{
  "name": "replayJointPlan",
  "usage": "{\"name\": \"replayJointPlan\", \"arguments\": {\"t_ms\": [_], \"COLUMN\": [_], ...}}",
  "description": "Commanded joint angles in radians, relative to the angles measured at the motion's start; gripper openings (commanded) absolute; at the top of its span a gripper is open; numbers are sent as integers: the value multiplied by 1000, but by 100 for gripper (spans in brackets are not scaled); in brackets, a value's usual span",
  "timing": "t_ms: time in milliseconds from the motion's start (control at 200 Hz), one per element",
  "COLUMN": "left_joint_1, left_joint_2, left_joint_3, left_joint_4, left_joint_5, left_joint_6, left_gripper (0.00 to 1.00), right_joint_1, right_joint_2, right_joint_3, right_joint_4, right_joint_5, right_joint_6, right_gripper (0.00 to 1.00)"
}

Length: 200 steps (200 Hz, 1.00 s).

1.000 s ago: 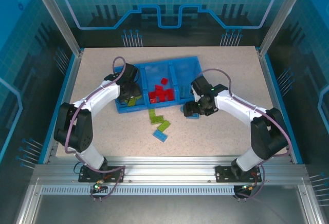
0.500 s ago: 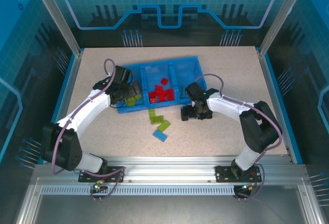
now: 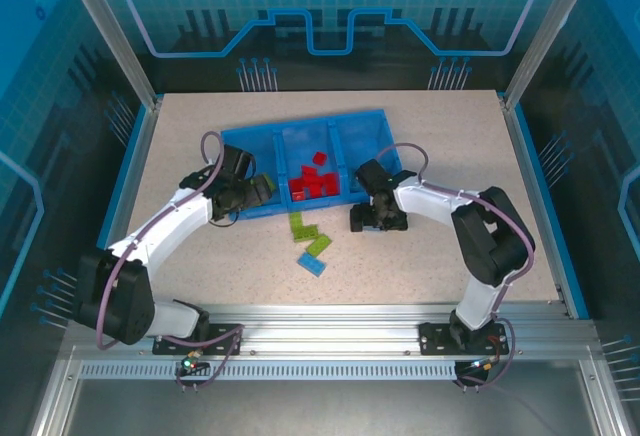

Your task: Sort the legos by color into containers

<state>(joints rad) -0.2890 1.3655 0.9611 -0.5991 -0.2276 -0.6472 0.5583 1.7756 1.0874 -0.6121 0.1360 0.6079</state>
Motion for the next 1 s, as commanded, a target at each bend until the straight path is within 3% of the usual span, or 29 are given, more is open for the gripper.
{"name": "replayJointPlan", "arguments": {"t_ms": [0, 140, 270, 610, 830, 995], "left_joint_1": [1, 1, 1, 1, -19, -61], "left_joint_2": [-26, -26, -26, -29, -57, -95], "left_joint_3": [-9, -11, -18, -36, -85, -130], "left_joint_4": [10, 10, 12, 27, 27, 9], "left_joint_5": [6, 2, 2, 44, 93, 89], "left_joint_6": [9, 12, 13, 7, -33, -74], "left_gripper": [99, 99, 99, 99, 99, 99], "right_joint_1": [15, 23, 36, -22, -80, -118], "right_joint_2": [33, 29, -14, -159, 32, 175], "right_joint_3": [35, 39, 43, 196, 501, 657], "right_joint_4": [-25, -65, -106, -140, -238, -265], "right_joint_5": [37, 68, 77, 31, 120, 104], "right_joint_6": [23, 18, -1, -110, -236, -245], "right_gripper": [85, 67, 56, 59, 60, 62]}}
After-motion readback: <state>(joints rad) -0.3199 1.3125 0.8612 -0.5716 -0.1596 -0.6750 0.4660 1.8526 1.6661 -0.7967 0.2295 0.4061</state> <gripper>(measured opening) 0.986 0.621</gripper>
